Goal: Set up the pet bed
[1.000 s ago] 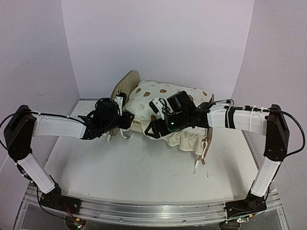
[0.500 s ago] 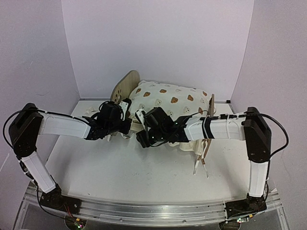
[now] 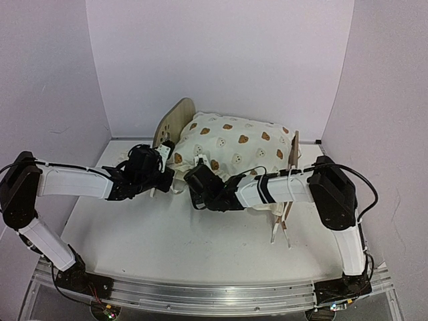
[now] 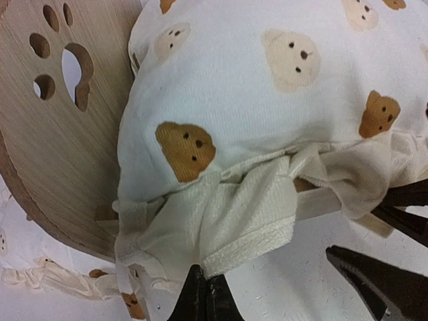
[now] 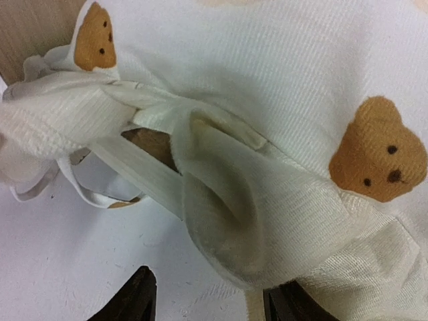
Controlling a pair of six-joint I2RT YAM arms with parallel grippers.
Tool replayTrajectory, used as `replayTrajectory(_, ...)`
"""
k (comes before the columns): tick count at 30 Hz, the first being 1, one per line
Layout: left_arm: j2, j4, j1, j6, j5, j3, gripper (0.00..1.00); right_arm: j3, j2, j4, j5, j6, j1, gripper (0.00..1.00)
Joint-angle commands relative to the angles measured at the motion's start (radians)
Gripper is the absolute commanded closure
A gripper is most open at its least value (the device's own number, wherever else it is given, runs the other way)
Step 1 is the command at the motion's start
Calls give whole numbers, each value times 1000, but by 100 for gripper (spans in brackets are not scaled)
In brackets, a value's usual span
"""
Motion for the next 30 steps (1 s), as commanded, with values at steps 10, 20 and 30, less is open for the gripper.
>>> replayTrajectory(10, 77, -32, 11, -92, -145, -42, 100, -170, -54, 175, 102, -180, -29, 100)
replayTrajectory(20, 156, -55, 27, -178, -173, -71, 100, -406, -210, 170, -397, -399, -96, 100)
replayTrajectory(30, 108, -233, 29, -223, -54, -5, 93, -498, -407, -161, -817, -338, -137, 79)
